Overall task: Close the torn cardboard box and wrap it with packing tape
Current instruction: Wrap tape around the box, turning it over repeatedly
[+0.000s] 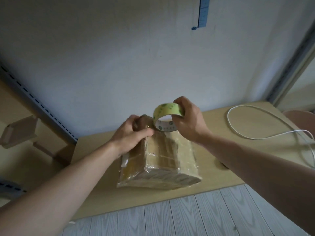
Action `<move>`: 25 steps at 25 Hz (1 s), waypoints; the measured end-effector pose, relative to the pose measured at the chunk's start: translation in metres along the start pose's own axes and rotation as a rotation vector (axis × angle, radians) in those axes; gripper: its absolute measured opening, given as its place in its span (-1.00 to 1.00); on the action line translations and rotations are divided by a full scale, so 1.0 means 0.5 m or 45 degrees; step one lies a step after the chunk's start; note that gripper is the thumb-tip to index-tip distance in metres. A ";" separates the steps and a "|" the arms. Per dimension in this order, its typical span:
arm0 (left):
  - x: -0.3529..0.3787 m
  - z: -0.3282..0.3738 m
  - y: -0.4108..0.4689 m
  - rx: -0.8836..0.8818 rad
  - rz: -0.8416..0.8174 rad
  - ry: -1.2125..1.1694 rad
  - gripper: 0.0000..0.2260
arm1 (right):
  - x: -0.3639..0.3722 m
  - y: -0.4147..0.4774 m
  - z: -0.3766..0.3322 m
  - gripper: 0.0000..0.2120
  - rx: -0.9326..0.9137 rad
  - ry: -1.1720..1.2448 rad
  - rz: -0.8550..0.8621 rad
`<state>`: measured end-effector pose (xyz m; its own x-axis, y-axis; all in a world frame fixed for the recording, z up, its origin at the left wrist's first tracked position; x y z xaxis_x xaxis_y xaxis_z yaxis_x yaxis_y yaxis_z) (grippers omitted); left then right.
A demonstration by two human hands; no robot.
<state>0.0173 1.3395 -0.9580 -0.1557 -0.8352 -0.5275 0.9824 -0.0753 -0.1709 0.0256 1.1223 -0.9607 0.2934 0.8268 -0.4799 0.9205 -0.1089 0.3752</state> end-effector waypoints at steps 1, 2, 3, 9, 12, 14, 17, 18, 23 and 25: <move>0.017 -0.025 -0.001 0.006 -0.030 -0.124 -0.34 | 0.006 0.000 -0.006 -0.73 0.033 0.010 -0.050; 0.036 -0.052 -0.002 0.010 -0.063 -0.187 -0.31 | 0.021 -0.006 -0.007 -0.74 0.028 0.000 -0.150; 0.056 -0.076 -0.003 0.025 -0.104 -0.208 -0.28 | 0.045 -0.021 -0.005 -0.73 -0.003 -0.027 -0.270; 0.128 -0.142 0.013 0.152 -0.195 -0.254 -0.15 | 0.118 -0.074 0.024 -0.70 -0.086 -0.067 -0.321; 0.136 -0.148 0.009 0.138 -0.059 -0.122 -0.24 | 0.114 -0.067 0.022 -0.65 -0.126 -0.098 -0.381; 0.136 -0.144 0.004 0.130 -0.067 -0.019 -0.36 | 0.108 -0.064 0.015 -0.67 -0.219 -0.146 -0.474; 0.128 -0.138 -0.004 0.103 -0.082 0.100 -0.42 | 0.057 -0.036 0.020 -0.73 -0.385 -0.303 -0.514; 0.128 -0.138 -0.005 0.085 -0.081 0.145 -0.39 | 0.028 -0.027 0.030 -0.74 -0.413 -0.388 -0.504; 0.126 -0.141 -0.005 0.074 -0.060 0.294 -0.29 | -0.070 -0.016 0.046 -0.72 -0.615 -0.767 -0.496; 0.128 -0.137 -0.004 0.096 -0.060 0.324 -0.28 | -0.111 -0.006 0.062 -0.77 -0.613 -0.874 -0.473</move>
<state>-0.0019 1.3237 -1.0484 -0.2130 -0.6664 -0.7145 0.9769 -0.1593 -0.1427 0.0146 1.0597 -0.9600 0.2306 0.2366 -0.9438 0.8245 0.4676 0.3187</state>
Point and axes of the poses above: each hand's wrist, its own y-axis towards the middle knuckle, its own x-axis out of the palm, z = x × y, the point moved 2 cm from there along y, towards the middle knuckle, and after that the axes turned 4 degrees about z, right-handed, at the moved point
